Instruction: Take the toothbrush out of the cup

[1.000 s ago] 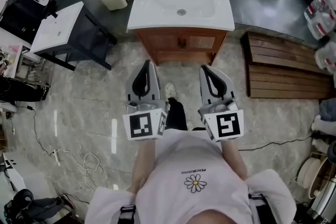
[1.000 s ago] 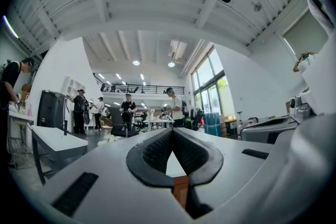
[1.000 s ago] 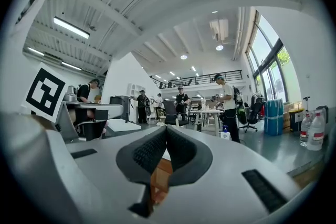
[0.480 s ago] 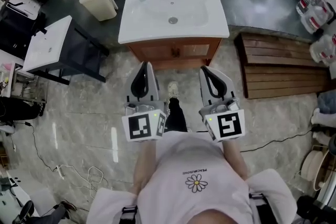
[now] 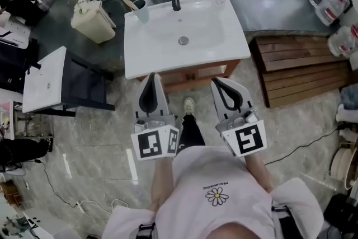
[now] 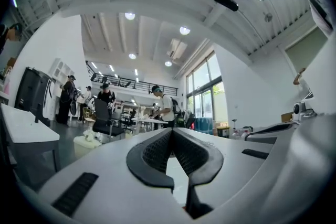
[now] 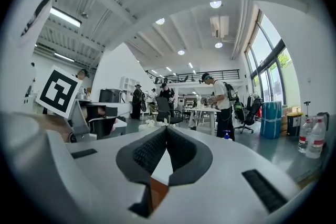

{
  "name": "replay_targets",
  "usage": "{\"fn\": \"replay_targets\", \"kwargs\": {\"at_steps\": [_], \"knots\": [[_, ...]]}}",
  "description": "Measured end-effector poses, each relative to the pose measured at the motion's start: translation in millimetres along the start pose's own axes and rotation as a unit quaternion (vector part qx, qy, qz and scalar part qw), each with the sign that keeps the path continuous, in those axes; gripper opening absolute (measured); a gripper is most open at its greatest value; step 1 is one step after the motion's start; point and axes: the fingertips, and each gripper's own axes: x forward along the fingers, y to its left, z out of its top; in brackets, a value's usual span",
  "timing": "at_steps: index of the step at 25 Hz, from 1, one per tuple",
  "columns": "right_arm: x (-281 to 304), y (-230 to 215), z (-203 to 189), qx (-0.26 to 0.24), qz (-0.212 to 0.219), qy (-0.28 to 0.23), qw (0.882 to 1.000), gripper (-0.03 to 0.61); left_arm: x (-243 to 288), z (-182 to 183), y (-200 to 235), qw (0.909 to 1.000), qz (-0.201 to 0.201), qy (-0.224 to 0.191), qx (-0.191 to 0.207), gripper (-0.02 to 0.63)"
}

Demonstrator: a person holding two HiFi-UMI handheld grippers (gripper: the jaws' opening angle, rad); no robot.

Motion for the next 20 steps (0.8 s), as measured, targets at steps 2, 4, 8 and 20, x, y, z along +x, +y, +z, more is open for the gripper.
{"fn": "replay_targets", "kwargs": {"at_steps": [2, 4, 8, 20], "knots": [[26.2, -11.3, 2.7, -0.005, -0.008, 0.006, 1.0, 0.012, 30.0, 4.4, 11.3, 0.9999, -0.008, -0.006, 0.0, 0.015], [56.9, -23.0, 7.8, -0.011, -0.015, 0.008, 1.0, 0.012, 60.3, 9.5, 22.5, 0.9998, -0.018, -0.01, -0.002, 0.015], [123.4, -40.0, 15.7, -0.013, -0.019, 0.012, 1.0, 0.012, 113.8, 15.3, 46.3, 0.9994, -0.032, -0.008, -0.008, 0.015], [283.6, -90.7, 21.2, -0.015, -0.041, 0.011, 0.999, 0.012, 255.9, 4.8, 135.8, 0.9993, -0.037, 0.007, -0.009, 0.015]]}}
